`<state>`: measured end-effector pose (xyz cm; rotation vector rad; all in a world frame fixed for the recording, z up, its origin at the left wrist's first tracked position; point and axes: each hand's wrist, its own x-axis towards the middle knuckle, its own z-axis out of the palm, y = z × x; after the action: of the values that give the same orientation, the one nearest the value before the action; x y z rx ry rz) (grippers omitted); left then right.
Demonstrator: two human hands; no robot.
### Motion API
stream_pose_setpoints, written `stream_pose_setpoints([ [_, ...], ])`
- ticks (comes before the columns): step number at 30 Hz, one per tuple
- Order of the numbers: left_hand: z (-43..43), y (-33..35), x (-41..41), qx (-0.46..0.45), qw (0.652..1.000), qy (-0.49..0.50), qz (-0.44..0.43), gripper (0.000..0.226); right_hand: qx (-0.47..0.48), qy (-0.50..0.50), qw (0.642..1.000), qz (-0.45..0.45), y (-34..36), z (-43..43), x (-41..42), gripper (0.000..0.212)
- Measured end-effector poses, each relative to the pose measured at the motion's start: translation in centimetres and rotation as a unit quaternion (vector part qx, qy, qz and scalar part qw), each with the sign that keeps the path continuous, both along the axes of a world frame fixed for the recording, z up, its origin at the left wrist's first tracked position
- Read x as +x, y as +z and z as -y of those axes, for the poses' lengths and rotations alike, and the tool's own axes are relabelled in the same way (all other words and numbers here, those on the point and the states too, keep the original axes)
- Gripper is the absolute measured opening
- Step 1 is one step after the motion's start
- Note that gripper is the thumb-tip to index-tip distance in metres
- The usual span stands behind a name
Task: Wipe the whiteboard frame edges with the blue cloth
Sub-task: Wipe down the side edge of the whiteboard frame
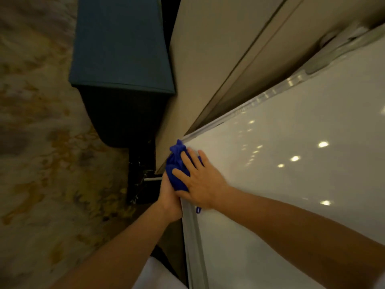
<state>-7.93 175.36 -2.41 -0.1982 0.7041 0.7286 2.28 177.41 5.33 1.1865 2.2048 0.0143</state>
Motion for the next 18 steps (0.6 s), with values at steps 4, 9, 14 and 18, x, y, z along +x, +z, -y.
stream_pose_setpoints([
  [4, -3.6, -1.7, -0.9, -0.047, 0.998, -0.023, 0.045, 0.079, 0.015, 0.007, 1.0, 0.026, -2.3, -6.0, -0.1, 0.094],
  [9, -6.5, -2.1, -1.6, -0.022, 0.994, -0.043, 0.097, 0.09, 0.024, 0.005, 0.997, 0.079, -2.2, -12.7, -0.8, 0.11],
  [14, -11.1, -0.7, -1.7, -0.048, 0.995, -0.086, -0.003, 0.082, -0.028, -0.034, 0.998, 0.041, -1.4, -7.5, 0.4, 0.106],
  [18, -14.3, 0.7, -1.9, -0.056, 0.976, -0.198, -0.064, 0.074, -0.031, -0.067, 0.995, 0.065, -0.3, -5.8, 0.8, 0.101],
])
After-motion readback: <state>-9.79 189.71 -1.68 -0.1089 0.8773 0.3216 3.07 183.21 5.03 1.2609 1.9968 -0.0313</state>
